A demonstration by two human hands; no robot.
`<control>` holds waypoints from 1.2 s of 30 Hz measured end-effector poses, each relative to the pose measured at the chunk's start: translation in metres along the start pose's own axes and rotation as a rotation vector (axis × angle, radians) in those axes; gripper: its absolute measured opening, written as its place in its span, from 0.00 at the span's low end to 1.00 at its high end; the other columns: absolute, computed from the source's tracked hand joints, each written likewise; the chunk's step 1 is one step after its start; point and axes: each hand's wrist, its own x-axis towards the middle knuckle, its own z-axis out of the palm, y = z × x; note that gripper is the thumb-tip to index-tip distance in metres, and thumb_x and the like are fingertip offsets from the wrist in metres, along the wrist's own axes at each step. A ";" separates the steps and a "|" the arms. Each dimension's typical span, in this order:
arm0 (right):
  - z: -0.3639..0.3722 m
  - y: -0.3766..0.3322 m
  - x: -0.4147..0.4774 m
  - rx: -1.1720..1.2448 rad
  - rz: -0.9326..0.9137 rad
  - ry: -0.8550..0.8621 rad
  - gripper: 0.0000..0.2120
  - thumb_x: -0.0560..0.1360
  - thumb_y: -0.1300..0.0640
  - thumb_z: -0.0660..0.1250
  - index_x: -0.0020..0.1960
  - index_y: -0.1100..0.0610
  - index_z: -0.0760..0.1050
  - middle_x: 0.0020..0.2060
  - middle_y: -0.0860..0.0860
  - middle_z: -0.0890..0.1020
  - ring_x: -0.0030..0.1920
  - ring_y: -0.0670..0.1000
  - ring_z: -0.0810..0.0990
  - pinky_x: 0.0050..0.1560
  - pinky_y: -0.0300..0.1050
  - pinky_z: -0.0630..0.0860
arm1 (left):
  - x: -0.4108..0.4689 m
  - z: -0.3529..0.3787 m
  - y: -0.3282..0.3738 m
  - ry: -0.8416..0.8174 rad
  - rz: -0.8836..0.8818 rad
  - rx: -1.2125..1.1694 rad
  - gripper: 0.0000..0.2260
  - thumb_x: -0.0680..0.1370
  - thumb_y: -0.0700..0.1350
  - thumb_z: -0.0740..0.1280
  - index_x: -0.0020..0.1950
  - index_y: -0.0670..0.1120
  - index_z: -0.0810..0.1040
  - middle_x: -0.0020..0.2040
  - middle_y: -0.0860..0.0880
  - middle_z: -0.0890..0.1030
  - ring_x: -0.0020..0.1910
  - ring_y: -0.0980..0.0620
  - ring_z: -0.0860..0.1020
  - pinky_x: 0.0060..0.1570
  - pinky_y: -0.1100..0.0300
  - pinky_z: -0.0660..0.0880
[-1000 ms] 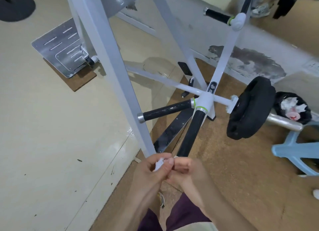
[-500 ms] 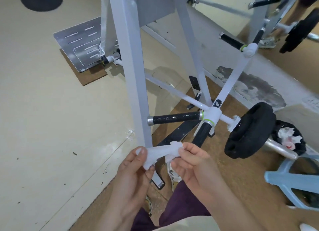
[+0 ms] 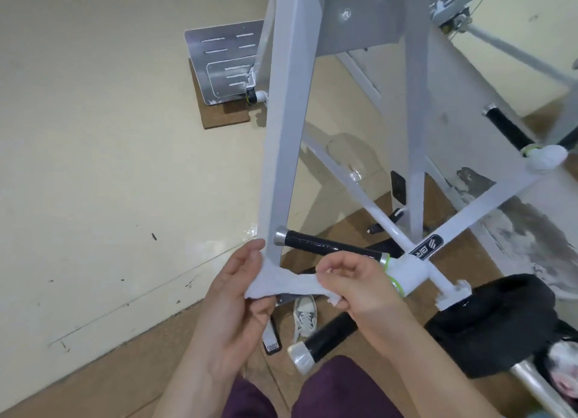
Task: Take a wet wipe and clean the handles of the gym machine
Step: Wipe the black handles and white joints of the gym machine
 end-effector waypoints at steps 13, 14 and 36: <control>-0.030 -0.011 0.079 0.207 0.071 -0.355 0.12 0.72 0.57 0.66 0.50 0.63 0.81 0.46 0.58 0.84 0.46 0.58 0.80 0.49 0.49 0.76 | 0.047 0.033 -0.059 0.123 0.277 0.711 0.06 0.71 0.39 0.73 0.42 0.51 0.85 0.39 0.53 0.85 0.37 0.55 0.81 0.39 0.64 0.77; -0.029 -0.007 0.085 0.170 0.096 -0.299 0.12 0.73 0.57 0.65 0.50 0.63 0.81 0.43 0.60 0.83 0.44 0.59 0.78 0.49 0.52 0.76 | 0.050 0.033 -0.063 0.138 0.325 0.804 0.06 0.71 0.41 0.73 0.42 0.53 0.85 0.40 0.55 0.85 0.37 0.57 0.80 0.39 0.64 0.76; 0.006 0.008 0.181 -1.400 -0.620 -0.300 0.23 0.71 0.57 0.70 0.25 0.52 0.60 0.24 0.46 0.66 0.27 0.47 0.65 0.30 0.39 0.62 | 0.155 -0.034 -0.095 0.500 0.788 1.113 0.10 0.71 0.39 0.71 0.44 0.54 0.77 0.36 0.58 0.74 0.34 0.59 0.71 0.36 0.68 0.69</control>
